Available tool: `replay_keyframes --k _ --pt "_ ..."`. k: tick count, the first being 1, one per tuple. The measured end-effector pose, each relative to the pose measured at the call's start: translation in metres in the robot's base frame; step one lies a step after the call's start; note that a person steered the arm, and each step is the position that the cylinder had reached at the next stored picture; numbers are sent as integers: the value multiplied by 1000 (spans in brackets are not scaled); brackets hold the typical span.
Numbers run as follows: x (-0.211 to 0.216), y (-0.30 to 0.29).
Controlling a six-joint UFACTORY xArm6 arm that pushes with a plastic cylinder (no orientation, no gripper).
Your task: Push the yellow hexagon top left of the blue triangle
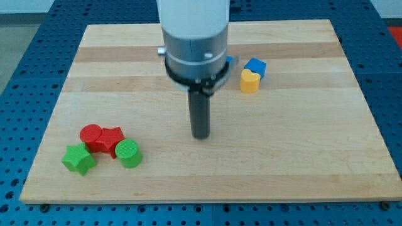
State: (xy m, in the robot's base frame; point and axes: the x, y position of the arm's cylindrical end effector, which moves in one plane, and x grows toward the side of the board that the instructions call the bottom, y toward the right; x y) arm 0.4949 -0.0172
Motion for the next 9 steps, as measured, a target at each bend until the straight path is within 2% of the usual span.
replay_keyframes --k 2,5,7,9 --pt "-101 0" --pt "-205 0" --pt "-225 -37" --pt "-249 -31"
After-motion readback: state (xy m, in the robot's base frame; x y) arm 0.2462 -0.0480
